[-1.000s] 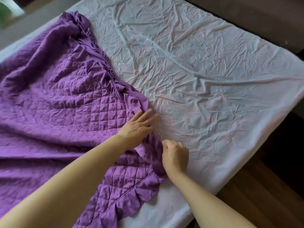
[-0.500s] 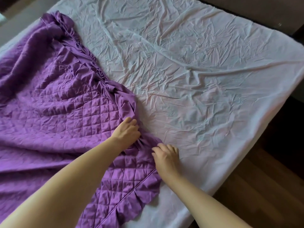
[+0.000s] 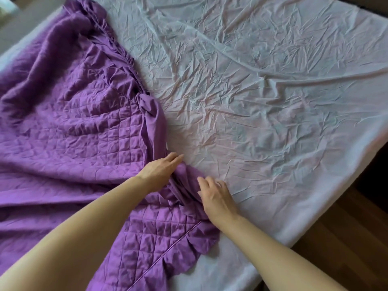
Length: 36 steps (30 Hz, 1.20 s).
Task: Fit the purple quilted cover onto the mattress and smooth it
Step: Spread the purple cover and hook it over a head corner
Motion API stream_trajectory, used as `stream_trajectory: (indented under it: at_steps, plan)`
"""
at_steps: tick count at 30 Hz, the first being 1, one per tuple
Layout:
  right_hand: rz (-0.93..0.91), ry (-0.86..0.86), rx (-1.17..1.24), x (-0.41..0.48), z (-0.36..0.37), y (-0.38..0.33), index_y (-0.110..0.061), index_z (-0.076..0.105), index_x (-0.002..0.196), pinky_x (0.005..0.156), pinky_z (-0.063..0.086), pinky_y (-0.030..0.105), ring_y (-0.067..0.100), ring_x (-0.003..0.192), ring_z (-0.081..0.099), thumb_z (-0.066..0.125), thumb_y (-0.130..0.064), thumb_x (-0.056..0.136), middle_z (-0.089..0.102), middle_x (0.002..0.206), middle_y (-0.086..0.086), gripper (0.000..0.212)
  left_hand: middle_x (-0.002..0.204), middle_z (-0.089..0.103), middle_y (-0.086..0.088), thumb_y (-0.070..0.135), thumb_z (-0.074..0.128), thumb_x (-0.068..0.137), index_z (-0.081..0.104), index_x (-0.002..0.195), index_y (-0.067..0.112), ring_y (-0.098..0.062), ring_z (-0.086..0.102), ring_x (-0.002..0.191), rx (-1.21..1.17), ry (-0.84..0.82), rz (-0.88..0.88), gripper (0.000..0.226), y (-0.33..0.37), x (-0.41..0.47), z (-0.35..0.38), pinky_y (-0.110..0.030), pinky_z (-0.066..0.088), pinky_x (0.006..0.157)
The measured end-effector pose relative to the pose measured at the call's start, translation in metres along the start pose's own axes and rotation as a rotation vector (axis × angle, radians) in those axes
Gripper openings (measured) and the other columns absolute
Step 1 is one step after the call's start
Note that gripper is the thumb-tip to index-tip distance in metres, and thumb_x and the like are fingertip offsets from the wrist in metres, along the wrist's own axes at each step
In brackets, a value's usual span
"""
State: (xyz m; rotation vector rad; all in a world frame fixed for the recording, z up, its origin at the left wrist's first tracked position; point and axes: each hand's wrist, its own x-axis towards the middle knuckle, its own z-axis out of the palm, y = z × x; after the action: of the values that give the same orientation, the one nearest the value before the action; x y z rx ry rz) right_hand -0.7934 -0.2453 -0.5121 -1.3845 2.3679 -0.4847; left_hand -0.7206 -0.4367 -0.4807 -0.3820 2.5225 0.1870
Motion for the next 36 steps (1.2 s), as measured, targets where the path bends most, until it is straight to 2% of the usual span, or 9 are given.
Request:
stream_trajectory:
  at_steps: [3,8,13,16,21,24,28,32,36]
  plan:
    - [0.111,-0.083,0.001,0.016,-0.005,-0.007,-0.009,0.065,0.093,0.059,0.053,0.031,0.021,0.05,0.058,0.087,-0.012,0.057,0.059,0.083,0.008,0.042,0.127,0.041,0.002,0.005,0.051,0.088,0.043,0.128,0.021,-0.022,0.055,0.105,0.12,0.01,-0.059,0.044,0.009,0.003,-0.001,-0.035,0.044,0.061]
    - [0.152,-0.12,0.039,0.02,-0.006,-0.008,-0.008,0.062,0.106,0.087,0.038,0.041,0.035,0.092,0.058,0.048,-0.021,0.097,0.054,0.107,0.01,0.021,0.087,0.061,0.0,-0.001,0.065,0.074,0.062,0.085,0.016,-0.024,0.062,0.076,0.113,0.324,0.0,0.02,0.007,0.001,0.001,-0.03,0.043,0.042]
    - [0.23,-0.011,0.178,0.035,-0.015,-0.005,-0.017,0.065,0.107,0.084,0.036,0.04,0.031,0.101,0.053,0.06,-0.025,0.088,0.059,0.104,0.006,0.022,0.092,0.067,0.007,0.012,0.043,0.081,0.068,0.099,0.018,-0.018,0.061,0.068,0.087,0.542,0.204,0.031,0.002,-0.008,-0.013,-0.028,0.047,0.038]
    - [0.216,0.102,0.224,0.038,-0.027,-0.008,-0.015,0.066,0.077,0.073,0.038,0.037,0.029,0.08,0.06,0.073,-0.016,0.074,0.061,0.082,0.004,0.007,0.093,0.068,0.007,0.015,0.037,0.08,0.067,0.099,0.02,-0.017,0.067,0.066,0.053,0.521,0.231,0.036,0.0,-0.011,-0.023,-0.027,0.046,0.038]
    - [0.001,0.163,0.118,0.014,-0.023,-0.012,-0.015,0.051,0.063,0.056,0.044,0.03,0.026,0.054,0.052,0.076,0.001,0.058,0.054,0.07,0.004,0.029,0.075,0.064,0.007,0.015,0.06,0.08,0.063,0.078,0.02,-0.02,0.063,0.054,0.042,0.343,0.248,0.006,0.0,-0.008,-0.015,-0.022,0.036,0.037]
    - [-0.243,0.135,-0.01,-0.004,-0.004,-0.011,-0.016,0.055,0.058,0.065,0.048,0.032,0.023,0.055,0.052,0.044,0.001,0.067,0.053,0.066,0.003,0.022,0.07,0.064,0.008,0.025,0.064,0.083,0.064,0.083,0.021,-0.019,0.063,0.061,-0.001,0.27,0.179,0.004,0.0,-0.01,-0.001,-0.023,0.034,0.041]
    - [-0.371,0.119,-0.092,-0.018,0.015,-0.018,-0.017,0.058,0.062,0.088,0.049,0.04,0.02,0.06,0.052,0.04,-0.001,0.072,0.052,0.068,0.002,0.026,0.062,0.061,0.01,0.018,0.084,0.061,0.07,0.095,0.025,-0.017,0.057,0.059,0.103,0.3,0.171,0.038,-0.008,-0.016,0.012,-0.024,0.041,0.043]
    - [-0.197,0.16,0.049,-0.02,0.016,-0.03,-0.016,0.062,0.076,0.073,0.053,0.029,0.019,0.062,0.055,0.044,0.001,0.073,0.055,0.077,0.001,0.026,0.063,0.055,0.008,0.014,0.081,0.055,0.069,0.071,0.026,-0.018,0.056,0.064,0.196,0.305,0.144,0.024,-0.013,-0.024,0.025,-0.026,0.042,0.053]
    - [0.084,0.08,0.095,0.001,0.009,-0.034,-0.012,0.063,0.09,0.054,0.052,0.03,0.02,0.054,0.056,0.076,0.003,0.066,0.057,0.084,0.005,0.031,0.071,0.054,0.005,0.015,0.064,0.066,0.064,0.068,0.025,-0.019,0.05,0.071,0.189,0.421,0.1,0.009,-0.012,-0.025,0.025,-0.029,0.034,0.061]
